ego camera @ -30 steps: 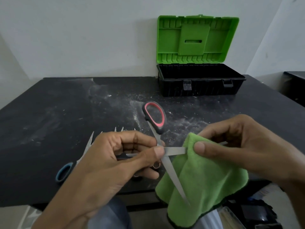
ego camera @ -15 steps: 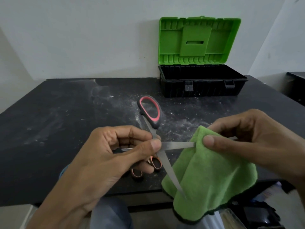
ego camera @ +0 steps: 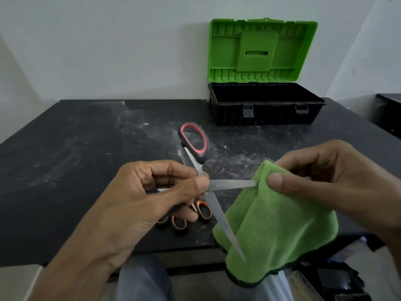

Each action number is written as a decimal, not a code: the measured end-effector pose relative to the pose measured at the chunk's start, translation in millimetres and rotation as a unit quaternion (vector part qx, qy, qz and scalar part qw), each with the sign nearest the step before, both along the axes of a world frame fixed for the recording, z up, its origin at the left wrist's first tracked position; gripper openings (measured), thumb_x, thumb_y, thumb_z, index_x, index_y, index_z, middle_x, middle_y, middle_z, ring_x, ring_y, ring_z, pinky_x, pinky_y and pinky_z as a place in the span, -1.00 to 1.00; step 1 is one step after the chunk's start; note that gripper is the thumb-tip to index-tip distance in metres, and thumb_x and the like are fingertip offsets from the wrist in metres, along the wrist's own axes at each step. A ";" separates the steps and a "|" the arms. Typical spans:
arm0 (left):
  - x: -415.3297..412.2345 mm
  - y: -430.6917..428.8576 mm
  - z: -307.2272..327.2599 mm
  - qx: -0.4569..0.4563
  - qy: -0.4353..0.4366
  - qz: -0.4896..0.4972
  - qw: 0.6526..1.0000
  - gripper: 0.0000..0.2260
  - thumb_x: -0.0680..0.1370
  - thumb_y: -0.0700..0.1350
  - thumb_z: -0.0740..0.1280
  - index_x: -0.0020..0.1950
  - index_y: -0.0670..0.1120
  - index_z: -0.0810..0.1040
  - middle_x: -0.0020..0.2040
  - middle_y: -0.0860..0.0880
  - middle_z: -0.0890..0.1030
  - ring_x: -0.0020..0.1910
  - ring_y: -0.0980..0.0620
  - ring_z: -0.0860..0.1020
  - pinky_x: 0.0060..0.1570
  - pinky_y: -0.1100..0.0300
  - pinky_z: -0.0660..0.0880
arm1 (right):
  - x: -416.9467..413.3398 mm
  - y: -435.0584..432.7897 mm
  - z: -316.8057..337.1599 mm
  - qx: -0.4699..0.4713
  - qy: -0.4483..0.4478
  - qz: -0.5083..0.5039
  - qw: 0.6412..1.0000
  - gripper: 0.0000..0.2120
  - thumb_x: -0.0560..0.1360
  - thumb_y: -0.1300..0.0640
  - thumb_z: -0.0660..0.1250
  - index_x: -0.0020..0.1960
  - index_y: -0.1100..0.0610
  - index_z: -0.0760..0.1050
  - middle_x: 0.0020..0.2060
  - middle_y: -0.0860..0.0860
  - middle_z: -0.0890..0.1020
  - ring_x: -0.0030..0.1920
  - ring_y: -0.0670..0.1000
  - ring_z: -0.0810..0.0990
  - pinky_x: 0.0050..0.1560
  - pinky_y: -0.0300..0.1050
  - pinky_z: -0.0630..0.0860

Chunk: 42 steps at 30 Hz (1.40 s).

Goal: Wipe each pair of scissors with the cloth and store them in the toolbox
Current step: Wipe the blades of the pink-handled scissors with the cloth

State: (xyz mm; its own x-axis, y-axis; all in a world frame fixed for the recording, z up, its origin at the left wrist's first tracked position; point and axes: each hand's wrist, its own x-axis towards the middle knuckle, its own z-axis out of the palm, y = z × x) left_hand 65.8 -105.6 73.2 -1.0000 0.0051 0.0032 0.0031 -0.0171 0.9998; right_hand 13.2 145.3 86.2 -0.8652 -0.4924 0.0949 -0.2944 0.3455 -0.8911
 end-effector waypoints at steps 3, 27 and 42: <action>-1.5 2.6 -2.5 0.002 -0.015 -0.019 1.000 -0.80 0.24 -0.08 0.53 -0.23 -0.18 0.72 -0.41 -0.10 0.61 -0.52 0.05 0.55 -0.46 0.37 0.49 | 5.6 -9.8 -1.4 -0.009 -0.002 0.010 1.000 -0.79 0.43 -0.09 0.48 -0.09 0.02 0.79 -0.17 0.06 0.81 -0.15 0.15 0.81 0.01 0.36 0.70; 2.5 5.5 1.2 -0.015 0.007 0.013 1.000 -0.79 0.20 -0.04 0.51 -0.25 -0.12 0.73 -0.40 -0.08 0.65 -0.52 0.04 0.58 -0.46 0.35 0.53 | 10.7 -3.9 -1.8 -0.056 -0.023 -0.024 0.998 -0.81 0.40 0.00 0.49 -0.09 0.06 0.80 -0.13 0.09 0.81 -0.10 0.15 0.82 0.03 0.20 0.74; 2.1 4.8 -0.4 -0.010 0.015 0.018 1.000 -0.82 0.18 -0.07 0.50 -0.29 -0.13 0.73 -0.44 -0.07 0.62 -0.53 0.09 0.54 -0.48 0.38 0.50 | 9.0 9.5 0.7 -0.075 -0.033 -0.050 0.995 -0.82 0.34 0.04 0.49 -0.13 0.08 0.81 -0.16 0.11 0.81 -0.12 0.11 0.82 -0.05 -0.09 0.74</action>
State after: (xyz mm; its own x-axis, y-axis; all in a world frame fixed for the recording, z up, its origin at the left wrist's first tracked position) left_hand 67.9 -100.8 72.8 -0.9990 -0.0303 0.0341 0.0340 0.0042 0.9994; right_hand 22.2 154.8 86.9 -0.9155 -0.3889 0.1028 -0.2051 0.2316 -0.9509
